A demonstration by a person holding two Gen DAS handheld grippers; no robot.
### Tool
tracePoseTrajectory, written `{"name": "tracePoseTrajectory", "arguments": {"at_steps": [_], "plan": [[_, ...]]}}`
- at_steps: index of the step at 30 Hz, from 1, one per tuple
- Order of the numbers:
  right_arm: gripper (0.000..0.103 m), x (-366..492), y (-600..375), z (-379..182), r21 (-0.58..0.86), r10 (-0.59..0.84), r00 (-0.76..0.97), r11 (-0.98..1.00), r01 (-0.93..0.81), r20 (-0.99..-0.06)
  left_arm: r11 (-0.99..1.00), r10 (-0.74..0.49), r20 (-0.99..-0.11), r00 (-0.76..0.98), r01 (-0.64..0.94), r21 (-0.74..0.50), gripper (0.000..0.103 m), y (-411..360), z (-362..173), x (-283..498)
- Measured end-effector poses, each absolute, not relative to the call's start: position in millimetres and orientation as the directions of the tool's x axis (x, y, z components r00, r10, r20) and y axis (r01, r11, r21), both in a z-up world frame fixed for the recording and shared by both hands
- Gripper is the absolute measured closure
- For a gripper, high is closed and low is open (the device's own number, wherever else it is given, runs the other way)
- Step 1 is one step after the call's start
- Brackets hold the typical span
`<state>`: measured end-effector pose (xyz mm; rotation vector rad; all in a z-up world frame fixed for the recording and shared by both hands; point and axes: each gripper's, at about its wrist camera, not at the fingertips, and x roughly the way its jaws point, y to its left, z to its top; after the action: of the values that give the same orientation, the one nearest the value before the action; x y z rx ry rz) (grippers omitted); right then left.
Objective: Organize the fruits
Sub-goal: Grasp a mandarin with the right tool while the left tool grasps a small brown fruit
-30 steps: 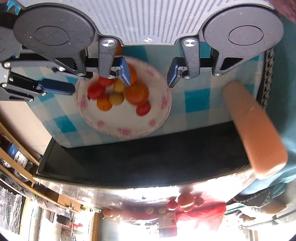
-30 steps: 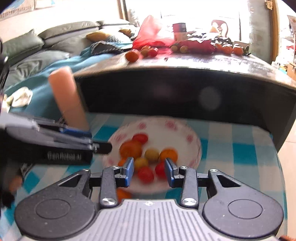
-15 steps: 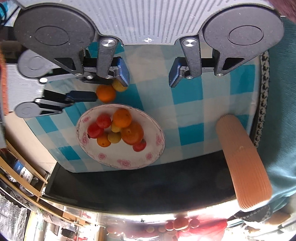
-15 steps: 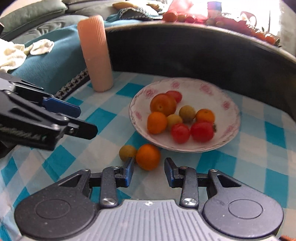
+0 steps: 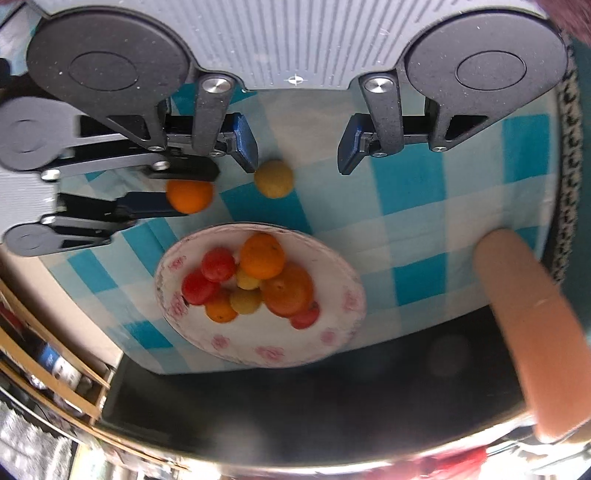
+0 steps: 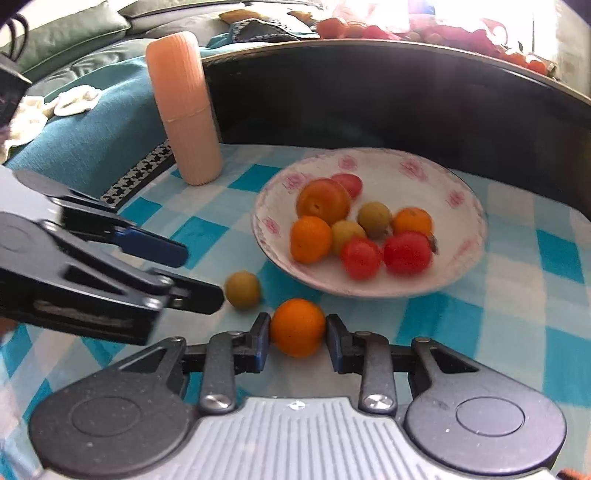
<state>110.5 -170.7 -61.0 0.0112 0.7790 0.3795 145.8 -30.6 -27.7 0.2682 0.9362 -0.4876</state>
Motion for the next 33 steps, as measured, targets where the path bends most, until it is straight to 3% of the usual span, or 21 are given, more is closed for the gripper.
{"name": "tracePoseTrajectory", "arguments": {"at_steps": [9, 15, 24, 33], "plan": [[0.044, 91, -201, -63, 0.175, 0.324, 0.664, 0.943, -0.283, -0.674, 0.855, -0.279, -0.813, 0.51, 0.517, 0.031, 0.053, -55, -41, 153], [0.044, 88, -207, -63, 0.158, 0.29, 0.67, 0.955, -0.252, -0.684, 0.856, -0.265, -0.812, 0.52, 0.515, 0.051, 0.069, -57, -39, 141], [0.045, 70, -198, -48, 0.118, 0.264, 0.665, 0.959, -0.256, -0.699, 0.858, -0.28, -0.806, 0.521, 0.512, 0.033, 0.074, -50, -28, 128], [0.045, 30, -204, -30, 0.057, 0.209, 0.626, 0.966, -0.254, -0.752, 0.842, -0.287, -0.811, 0.51, 0.539, 0.041, 0.072, -45, -19, 99]]}}
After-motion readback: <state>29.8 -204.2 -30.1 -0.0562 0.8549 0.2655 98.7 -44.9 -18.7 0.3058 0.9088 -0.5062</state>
